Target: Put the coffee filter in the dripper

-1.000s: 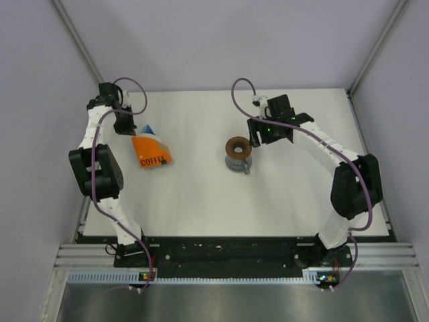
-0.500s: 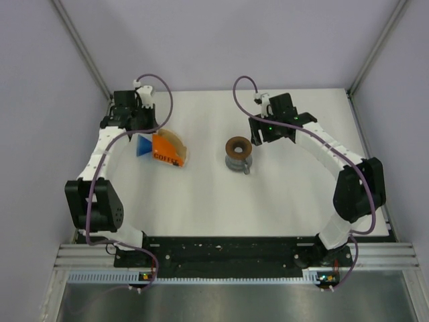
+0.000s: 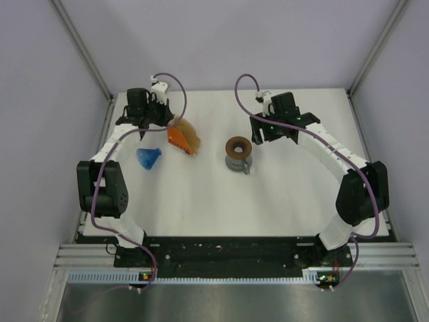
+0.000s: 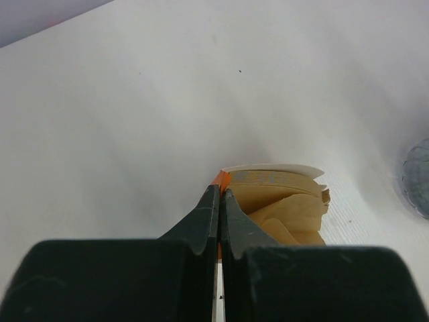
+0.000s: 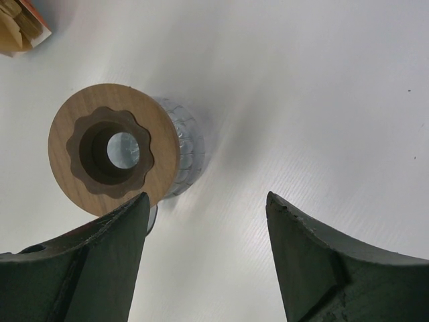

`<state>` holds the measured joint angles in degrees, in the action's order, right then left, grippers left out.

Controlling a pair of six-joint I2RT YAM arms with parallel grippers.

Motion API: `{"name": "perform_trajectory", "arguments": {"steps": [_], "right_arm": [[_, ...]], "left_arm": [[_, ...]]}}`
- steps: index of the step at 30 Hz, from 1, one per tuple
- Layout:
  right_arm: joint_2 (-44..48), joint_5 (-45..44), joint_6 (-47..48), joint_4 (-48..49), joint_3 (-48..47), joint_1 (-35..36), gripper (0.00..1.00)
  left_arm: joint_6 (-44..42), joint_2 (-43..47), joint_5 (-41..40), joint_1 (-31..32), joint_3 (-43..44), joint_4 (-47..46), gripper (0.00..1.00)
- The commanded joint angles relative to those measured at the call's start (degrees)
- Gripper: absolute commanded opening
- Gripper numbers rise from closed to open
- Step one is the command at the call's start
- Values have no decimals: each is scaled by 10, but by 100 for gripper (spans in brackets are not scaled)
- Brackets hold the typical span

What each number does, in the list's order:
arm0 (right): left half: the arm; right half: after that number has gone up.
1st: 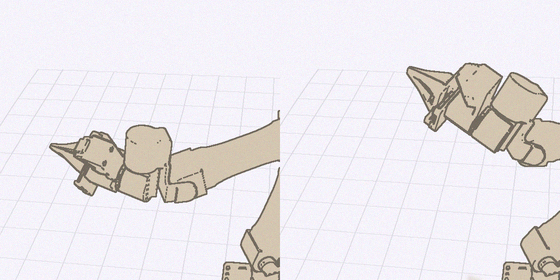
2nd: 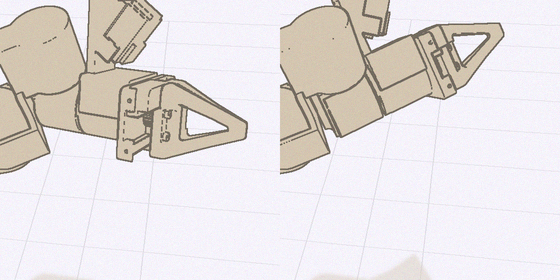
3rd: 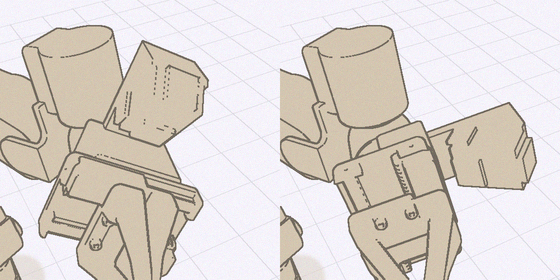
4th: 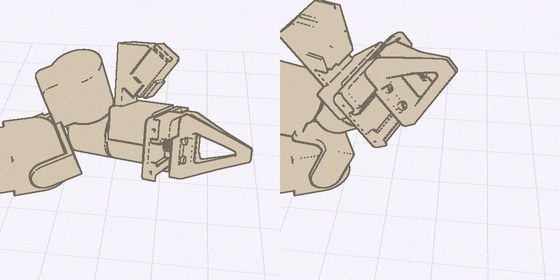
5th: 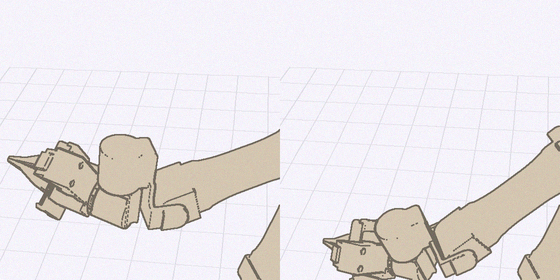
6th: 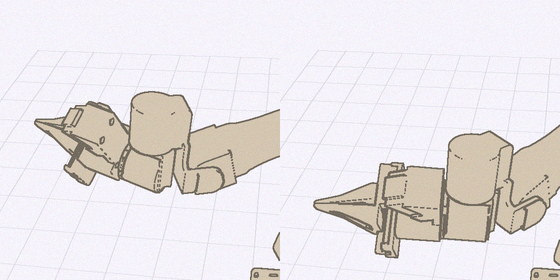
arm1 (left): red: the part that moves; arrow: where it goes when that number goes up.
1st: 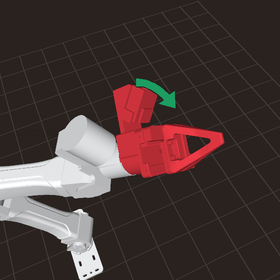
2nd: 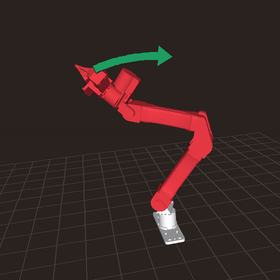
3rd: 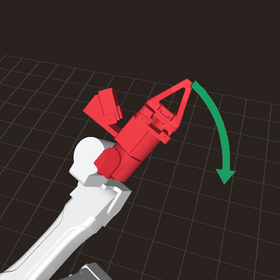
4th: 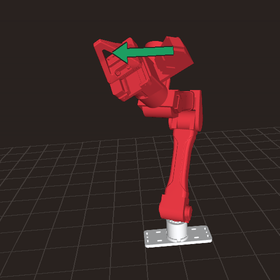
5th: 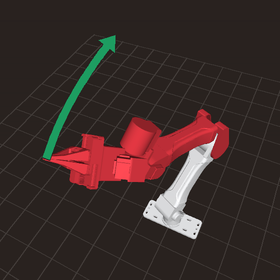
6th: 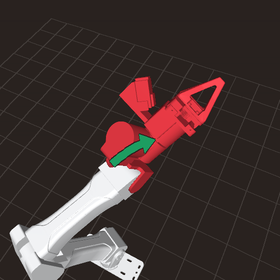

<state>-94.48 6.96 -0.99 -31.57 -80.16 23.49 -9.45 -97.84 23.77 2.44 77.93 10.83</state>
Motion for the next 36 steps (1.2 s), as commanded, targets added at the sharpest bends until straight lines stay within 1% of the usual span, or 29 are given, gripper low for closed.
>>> {"name": "perform_trajectory", "arguments": {"steps": [1, 4, 7, 8, 10, 11, 12, 13, 16, 17, 20, 21, 23, 24, 25, 27, 29, 31, 33, 34, 35, 36], "right_arm": [[41, -1, 6, 2, 7, 1, 70], [49, -1, 5, 1, 9, 2, 70], [56, 1, 4, 0, 10, 2, 70], [56, 2, 4, 1, 11, 2, 70], [59, 3, 5, -2, 10, 2, 70], [59, 4, 6, -4, 8, 1, 70], [60, 5, 6, -5, 7, 1, 70], [59, 7, 6, -5, 6, 1, 70], [58, 12, 5, -4, 5, 1, 70], [58, 13, 6, -4, 5, 1, 70], [61, 19, 6, -6, 8, 1, 70], [61, 20, 6, -5, 10, 1, 70], [64, 22, 6, -6, 12, 1, 70], [65, 23, 6, -6, 15, 2, 70], [65, 22, 6, -5, 17, 2, 70], [64, 25, 26, -5, 18, 1, 70], [61, 29, 28, -5, 17, 1, 71], [57, 31, 27, -5, 13, 1, 71], [54, 36, 25, -6, 9, 1, 71], [54, 37, 25, -6, 10, 1, 71], [54, 37, 25, -6, 9, 1, 71], [56, 36, 25, -6, 10, 1, 71]], "left_arm": [[-27, -4, 39, -1, -28, -103, 0], [-33, -9, 36, -3, -51, -131, 0], [-32, -14, 59, -16, -70, -139, 0], [-33, -12, 63, -18, -74, -139, 9], [-37, -7, 68, -20, -77, -134, 36], [-37, -1, 71, -21, -73, -129, 48], [-34, 2, 73, -21, -67, -120, 57], [-30, 6, 75, -21, -56, -111, 64], [-24, 14, 89, -21, -10, -44, 75], [-28, 17, 91, -37, 4, -21, 77], [-52, 29, 111, -50, 43, 58, 84], [-64, 35, 125, -57, 52, 83, 88], [-112, 48, 150, -69, 57, 146, 90], [-149, 55, 151, -71, 50, 178, 93], [-185, 61, 142, -72, 36, 203, 94], [-245, 75, 142, -72, -12, 224, 94], [-275, 88, 139, -65, -65, 223, 91], [-271, 99, 124, -53, -94, 208, 88], [-241, 106, 89, -35, -116, 174, 87], [-230, 107, 62, -27, -131, 160, 87], [-220, 107, 36, 0, -139, 146, 87], [-209, 106, -1, 13, -149, 127, 87]]}}
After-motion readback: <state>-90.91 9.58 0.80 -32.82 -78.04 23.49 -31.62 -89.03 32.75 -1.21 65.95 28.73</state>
